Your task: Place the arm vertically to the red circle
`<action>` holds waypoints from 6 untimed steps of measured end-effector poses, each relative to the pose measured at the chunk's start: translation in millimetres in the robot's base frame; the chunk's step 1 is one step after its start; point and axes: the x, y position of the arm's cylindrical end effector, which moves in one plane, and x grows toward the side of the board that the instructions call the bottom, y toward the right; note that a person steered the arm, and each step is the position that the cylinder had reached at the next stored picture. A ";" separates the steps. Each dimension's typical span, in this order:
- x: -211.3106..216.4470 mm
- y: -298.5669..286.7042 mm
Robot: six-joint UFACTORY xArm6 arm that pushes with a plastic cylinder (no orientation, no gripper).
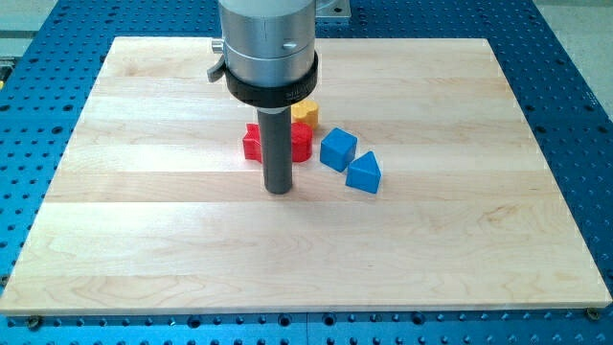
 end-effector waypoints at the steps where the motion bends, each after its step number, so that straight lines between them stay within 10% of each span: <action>1: 5.8 -4.0; 6: 13.1 57.4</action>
